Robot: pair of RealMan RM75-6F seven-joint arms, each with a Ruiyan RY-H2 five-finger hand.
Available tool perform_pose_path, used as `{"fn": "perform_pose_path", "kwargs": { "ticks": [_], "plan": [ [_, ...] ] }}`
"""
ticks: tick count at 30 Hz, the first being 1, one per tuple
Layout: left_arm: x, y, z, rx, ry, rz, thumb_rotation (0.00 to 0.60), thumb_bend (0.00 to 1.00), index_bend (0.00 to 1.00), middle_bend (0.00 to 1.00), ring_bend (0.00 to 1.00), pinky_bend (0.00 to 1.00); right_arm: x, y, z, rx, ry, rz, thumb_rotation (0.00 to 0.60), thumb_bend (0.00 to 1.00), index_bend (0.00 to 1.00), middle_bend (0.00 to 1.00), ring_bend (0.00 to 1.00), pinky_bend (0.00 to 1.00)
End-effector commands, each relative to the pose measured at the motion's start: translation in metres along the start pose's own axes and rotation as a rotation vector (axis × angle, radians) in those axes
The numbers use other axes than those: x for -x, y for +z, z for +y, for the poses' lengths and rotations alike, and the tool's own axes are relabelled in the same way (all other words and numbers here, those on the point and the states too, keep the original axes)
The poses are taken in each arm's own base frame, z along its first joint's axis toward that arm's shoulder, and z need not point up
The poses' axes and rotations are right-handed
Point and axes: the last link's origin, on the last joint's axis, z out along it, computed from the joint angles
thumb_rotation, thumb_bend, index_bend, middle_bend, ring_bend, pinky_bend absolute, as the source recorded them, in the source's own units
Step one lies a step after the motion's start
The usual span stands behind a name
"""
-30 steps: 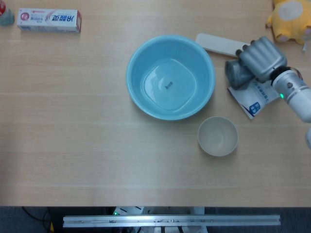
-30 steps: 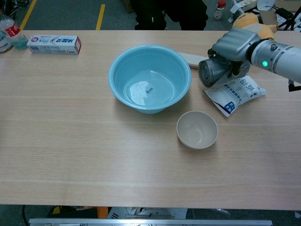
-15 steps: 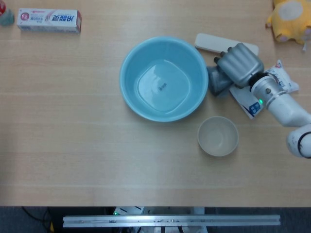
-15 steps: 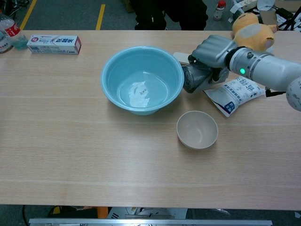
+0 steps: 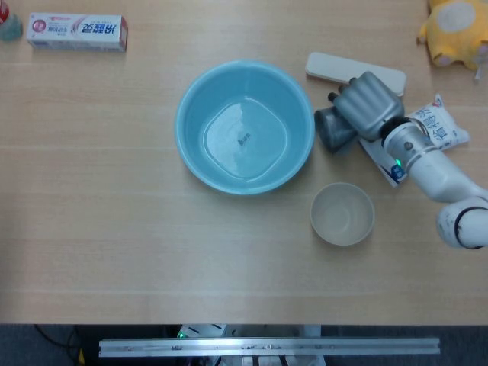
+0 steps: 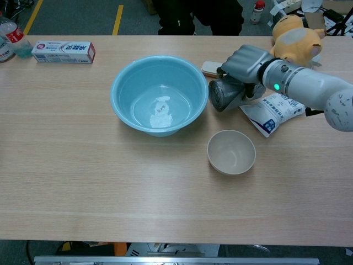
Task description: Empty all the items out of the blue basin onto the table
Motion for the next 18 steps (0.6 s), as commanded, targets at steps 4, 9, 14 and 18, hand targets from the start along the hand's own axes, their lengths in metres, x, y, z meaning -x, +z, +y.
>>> {"fn": "perform_pose_path", "kwargs": {
  "ticks": [4,9,14,18],
  "plan": [
    [0.0,0.0,0.001,0.004,0.0,-0.001,0.6,0.22,0.29,0.28,0.25,0.2,-0.002,-0.007,0.007,0.027,0.001,-0.024,0.6,0.23,0.0,0.15,0.13,0.34],
    [-0.002,0.0,0.001,0.005,0.001,0.006,0.6,0.22,0.29,0.28,0.25,0.2,-0.006,-0.017,0.017,0.046,0.017,-0.015,0.6,0.22,0.0,0.13,0.11,0.33],
    [-0.006,0.002,0.001,0.01,0.007,0.019,0.6,0.22,0.29,0.28,0.25,0.2,-0.014,-0.044,0.039,0.095,0.074,0.019,0.6,0.22,0.0,0.13,0.11,0.34],
    [-0.009,0.005,0.001,0.017,0.008,0.032,0.6,0.22,0.29,0.28,0.25,0.2,-0.013,-0.08,0.063,0.166,0.134,0.055,0.6,0.23,0.0,0.2,0.14,0.36]
  ]
}}
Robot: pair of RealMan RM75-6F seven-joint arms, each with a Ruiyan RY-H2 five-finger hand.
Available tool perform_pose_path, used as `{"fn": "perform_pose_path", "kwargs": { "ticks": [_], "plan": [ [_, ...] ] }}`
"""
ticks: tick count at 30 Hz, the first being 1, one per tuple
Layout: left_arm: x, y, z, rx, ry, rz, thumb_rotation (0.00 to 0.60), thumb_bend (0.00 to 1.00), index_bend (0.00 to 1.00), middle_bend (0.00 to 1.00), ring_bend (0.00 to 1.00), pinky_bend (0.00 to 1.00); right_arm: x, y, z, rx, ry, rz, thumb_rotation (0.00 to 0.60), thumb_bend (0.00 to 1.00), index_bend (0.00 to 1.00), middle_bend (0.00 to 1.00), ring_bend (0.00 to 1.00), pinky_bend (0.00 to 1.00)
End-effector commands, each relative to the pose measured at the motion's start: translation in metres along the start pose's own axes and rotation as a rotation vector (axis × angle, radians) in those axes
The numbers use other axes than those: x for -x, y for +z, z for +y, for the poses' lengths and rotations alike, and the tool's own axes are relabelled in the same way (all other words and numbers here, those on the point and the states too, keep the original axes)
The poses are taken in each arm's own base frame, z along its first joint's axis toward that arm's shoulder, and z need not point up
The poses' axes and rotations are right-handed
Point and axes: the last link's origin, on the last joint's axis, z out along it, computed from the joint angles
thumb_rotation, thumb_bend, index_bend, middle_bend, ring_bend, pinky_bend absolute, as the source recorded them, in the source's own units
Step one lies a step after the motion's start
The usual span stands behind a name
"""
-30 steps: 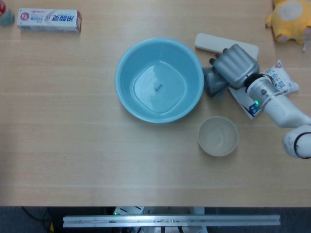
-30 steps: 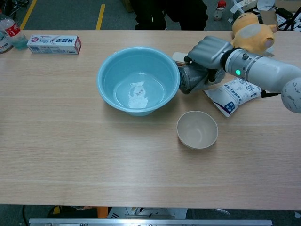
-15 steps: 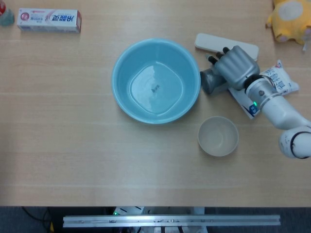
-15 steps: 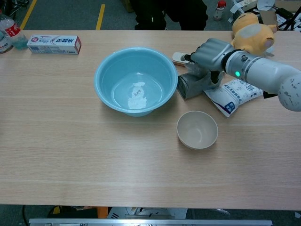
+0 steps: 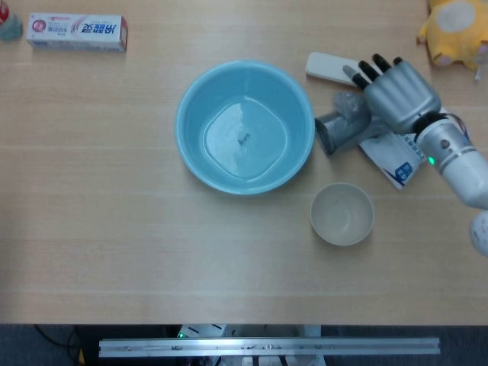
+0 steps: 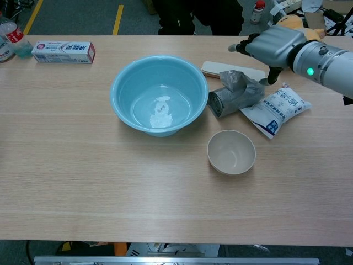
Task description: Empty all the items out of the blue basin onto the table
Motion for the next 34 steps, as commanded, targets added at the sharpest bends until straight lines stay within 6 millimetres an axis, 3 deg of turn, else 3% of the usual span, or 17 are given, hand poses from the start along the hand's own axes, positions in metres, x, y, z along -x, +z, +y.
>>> {"fn": "perform_pose_path", "kwargs": {
  "ticks": [1,9,20,26,34],
  "plan": [
    [-0.001,0.002,0.0,0.003,0.001,0.003,0.6,0.22,0.29,0.28,0.25,0.2,0.0,-0.038,0.031,0.083,0.068,0.045,0.6,0.23,0.0,0.22,0.15,0.37],
    [-0.005,0.015,0.007,0.033,0.001,0.039,0.6,0.22,0.29,0.28,0.25,0.2,0.014,-0.125,0.078,0.26,0.126,0.165,0.6,0.23,0.23,0.38,0.28,0.45],
    [-0.01,0.019,0.021,0.076,-0.015,0.128,0.6,0.22,0.29,0.28,0.25,0.2,0.048,-0.233,0.099,0.456,0.191,0.277,0.6,0.23,0.31,0.41,0.31,0.48],
    [-0.009,0.017,0.023,0.078,-0.007,0.146,0.6,0.22,0.29,0.28,0.25,0.2,0.054,-0.262,0.1,0.5,0.192,0.309,0.6,0.23,0.32,0.41,0.31,0.48],
    [-0.007,0.014,0.018,0.06,0.013,0.141,0.6,0.22,0.29,0.27,0.25,0.2,0.056,-0.266,0.096,0.492,0.195,0.311,0.6,0.23,0.32,0.42,0.31,0.49]
  ]
}}
